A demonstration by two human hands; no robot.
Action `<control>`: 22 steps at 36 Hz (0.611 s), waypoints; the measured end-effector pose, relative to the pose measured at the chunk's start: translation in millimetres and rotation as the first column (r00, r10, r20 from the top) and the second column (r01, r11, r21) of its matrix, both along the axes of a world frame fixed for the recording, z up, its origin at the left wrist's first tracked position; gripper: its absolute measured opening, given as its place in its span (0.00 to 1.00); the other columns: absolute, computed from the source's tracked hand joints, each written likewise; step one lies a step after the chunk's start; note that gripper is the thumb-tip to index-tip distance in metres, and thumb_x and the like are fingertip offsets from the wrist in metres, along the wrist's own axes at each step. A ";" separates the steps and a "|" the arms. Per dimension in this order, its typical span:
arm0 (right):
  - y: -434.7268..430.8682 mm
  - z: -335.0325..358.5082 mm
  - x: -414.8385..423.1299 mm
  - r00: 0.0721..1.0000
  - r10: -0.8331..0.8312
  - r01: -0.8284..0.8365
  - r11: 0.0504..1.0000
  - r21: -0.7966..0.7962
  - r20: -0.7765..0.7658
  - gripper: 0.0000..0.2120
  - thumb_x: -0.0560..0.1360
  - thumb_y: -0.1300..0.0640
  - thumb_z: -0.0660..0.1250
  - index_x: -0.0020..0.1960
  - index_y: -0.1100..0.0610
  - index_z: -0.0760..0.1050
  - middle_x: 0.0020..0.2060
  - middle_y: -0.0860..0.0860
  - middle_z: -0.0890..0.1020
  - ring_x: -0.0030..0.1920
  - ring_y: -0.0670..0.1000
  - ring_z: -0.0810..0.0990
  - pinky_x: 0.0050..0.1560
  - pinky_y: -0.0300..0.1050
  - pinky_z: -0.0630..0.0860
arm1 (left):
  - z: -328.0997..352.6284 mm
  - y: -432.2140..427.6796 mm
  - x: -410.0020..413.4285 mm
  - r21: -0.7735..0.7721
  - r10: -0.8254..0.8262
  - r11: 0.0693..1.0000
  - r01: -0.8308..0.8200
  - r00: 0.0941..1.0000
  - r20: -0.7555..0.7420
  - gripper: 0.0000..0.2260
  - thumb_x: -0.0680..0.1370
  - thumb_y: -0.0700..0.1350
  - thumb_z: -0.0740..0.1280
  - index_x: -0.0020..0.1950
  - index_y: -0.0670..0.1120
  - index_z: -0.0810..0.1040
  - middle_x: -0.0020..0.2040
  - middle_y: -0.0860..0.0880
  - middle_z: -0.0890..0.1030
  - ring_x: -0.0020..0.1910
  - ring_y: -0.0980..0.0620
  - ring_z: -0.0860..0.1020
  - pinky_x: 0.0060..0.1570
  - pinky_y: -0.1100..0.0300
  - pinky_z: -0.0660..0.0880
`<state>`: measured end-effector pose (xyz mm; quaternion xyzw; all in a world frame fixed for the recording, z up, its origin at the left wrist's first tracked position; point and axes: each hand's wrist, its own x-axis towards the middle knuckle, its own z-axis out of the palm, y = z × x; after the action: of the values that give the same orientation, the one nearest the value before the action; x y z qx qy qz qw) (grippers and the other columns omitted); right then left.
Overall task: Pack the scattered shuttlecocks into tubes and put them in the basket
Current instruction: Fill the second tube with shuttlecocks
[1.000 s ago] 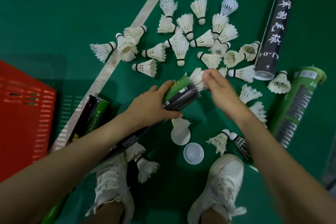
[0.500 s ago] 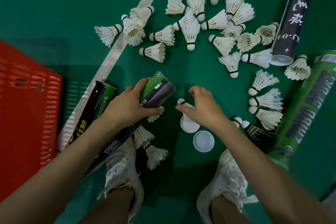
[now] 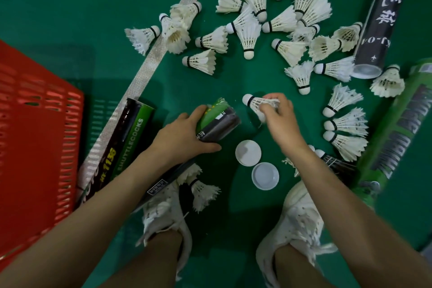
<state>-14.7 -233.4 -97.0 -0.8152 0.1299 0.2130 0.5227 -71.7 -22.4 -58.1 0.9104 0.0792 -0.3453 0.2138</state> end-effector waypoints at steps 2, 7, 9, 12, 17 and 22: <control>-3.4 4.1 1.9 0.998 -0.048 0.051 0.993 0.105 -0.026 0.07 0.76 0.58 0.59 0.53 0.51 0.70 0.47 0.51 0.75 0.40 0.46 0.72 0.38 0.36 0.69 | -1.6 -2.9 2.5 -0.015 -0.003 1.000 0.003 1.000 -0.005 0.45 0.68 0.66 0.71 0.77 0.60 0.49 0.67 0.45 0.70 0.60 0.41 0.75 0.59 0.47 0.74; -10.0 9.5 3.6 0.992 0.071 -0.048 0.977 0.210 -0.101 0.13 0.67 0.52 0.55 0.50 0.48 0.69 0.43 0.50 0.75 0.43 0.49 0.73 0.45 0.46 0.68 | -5.1 -9.5 3.2 -0.110 -0.046 0.993 0.045 0.999 -0.004 0.46 0.66 0.66 0.72 0.77 0.60 0.50 0.66 0.45 0.71 0.61 0.42 0.74 0.61 0.49 0.72; -8.9 8.8 0.4 0.967 0.201 -0.167 0.964 0.208 -0.158 0.16 0.67 0.50 0.55 0.53 0.48 0.71 0.48 0.51 0.77 0.49 0.50 0.75 0.49 0.48 0.69 | -5.7 -14.4 1.0 -0.152 -0.089 0.985 0.086 0.996 -0.014 0.47 0.65 0.66 0.73 0.77 0.60 0.50 0.67 0.46 0.70 0.63 0.44 0.72 0.61 0.53 0.71; -4.6 6.8 -5.0 0.942 0.289 -0.243 0.937 0.250 -0.169 0.15 0.71 0.47 0.56 0.55 0.42 0.74 0.57 0.50 0.77 0.58 0.52 0.76 0.62 0.54 0.71 | -6.0 -20.4 -1.6 -0.199 -0.132 0.971 0.129 0.991 -0.001 0.47 0.65 0.65 0.73 0.77 0.59 0.51 0.66 0.47 0.71 0.62 0.46 0.72 0.58 0.56 0.71; 4.5 13.2 -11.7 0.940 0.306 -0.254 0.922 0.291 -0.150 0.28 0.77 0.34 0.46 0.74 0.42 0.60 0.74 0.44 0.61 0.72 0.43 0.60 0.72 0.46 0.55 | -5.9 -19.2 -0.4 -0.213 -0.088 0.972 0.095 0.995 0.041 0.47 0.65 0.66 0.73 0.77 0.59 0.52 0.67 0.48 0.71 0.63 0.47 0.72 0.60 0.54 0.71; 22.6 12.8 -8.7 0.905 0.380 -0.298 0.887 0.354 -0.192 0.34 0.74 0.33 0.42 0.76 0.43 0.55 0.74 0.44 0.62 0.74 0.46 0.59 0.75 0.50 0.54 | -2.7 -18.9 3.3 -0.212 -0.081 0.973 0.087 0.996 0.039 0.46 0.66 0.65 0.73 0.77 0.58 0.51 0.70 0.49 0.69 0.64 0.47 0.72 0.61 0.52 0.71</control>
<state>-23.4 -210.8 -84.2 -0.6963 0.0149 0.4232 0.5796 -68.4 -41.3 -60.9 0.8897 -0.0001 -0.3469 0.2969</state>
